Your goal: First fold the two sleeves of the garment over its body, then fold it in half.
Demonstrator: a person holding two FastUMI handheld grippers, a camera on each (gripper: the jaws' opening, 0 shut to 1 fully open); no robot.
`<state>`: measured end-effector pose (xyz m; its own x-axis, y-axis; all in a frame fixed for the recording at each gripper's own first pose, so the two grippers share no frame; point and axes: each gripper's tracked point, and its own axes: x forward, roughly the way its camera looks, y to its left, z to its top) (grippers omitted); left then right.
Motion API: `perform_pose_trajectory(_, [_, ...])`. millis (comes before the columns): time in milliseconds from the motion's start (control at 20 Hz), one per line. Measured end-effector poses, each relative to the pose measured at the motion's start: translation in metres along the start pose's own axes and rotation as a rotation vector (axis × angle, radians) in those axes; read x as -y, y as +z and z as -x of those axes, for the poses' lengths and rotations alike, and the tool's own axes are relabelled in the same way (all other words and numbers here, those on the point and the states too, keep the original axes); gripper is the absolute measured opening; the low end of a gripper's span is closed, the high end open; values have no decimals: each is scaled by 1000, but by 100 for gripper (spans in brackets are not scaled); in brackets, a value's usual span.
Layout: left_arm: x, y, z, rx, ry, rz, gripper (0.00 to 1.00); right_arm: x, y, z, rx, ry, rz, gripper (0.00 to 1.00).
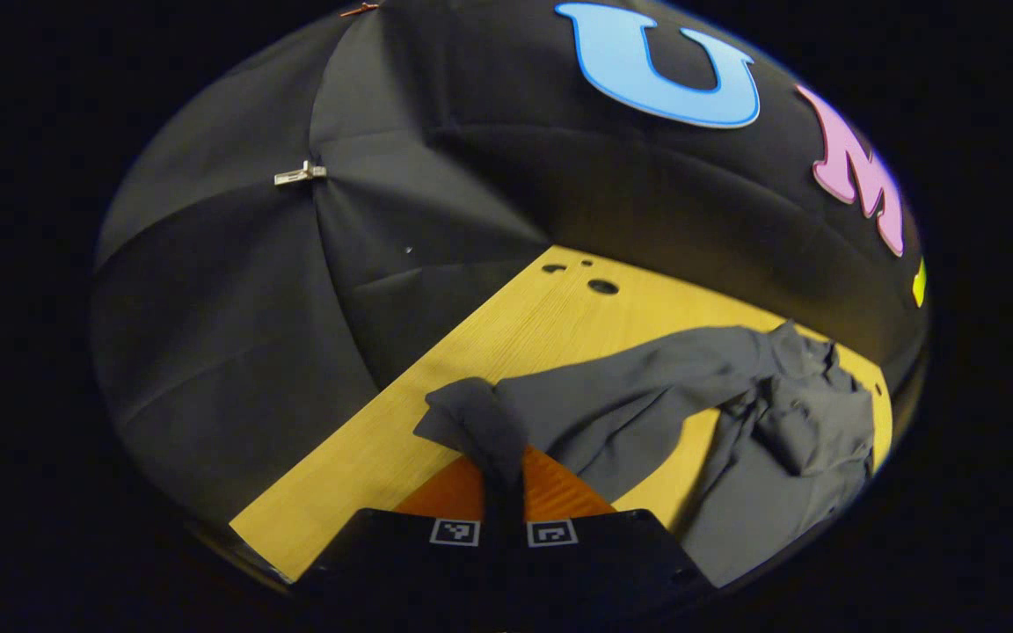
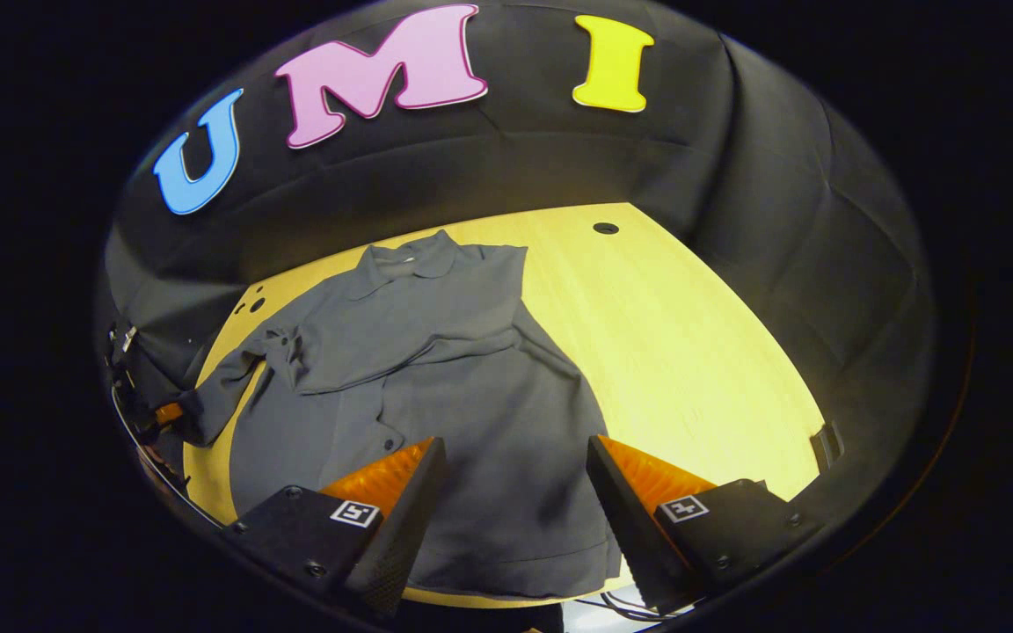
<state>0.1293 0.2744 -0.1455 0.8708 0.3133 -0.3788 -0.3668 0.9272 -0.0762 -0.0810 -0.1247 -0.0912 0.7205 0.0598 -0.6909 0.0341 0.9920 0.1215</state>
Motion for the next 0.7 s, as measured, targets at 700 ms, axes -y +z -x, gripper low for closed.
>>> perform_pose_trajectory(700, [273,60,57,80,-354,-15,5,79,10,-39,-39,39,-74,99])
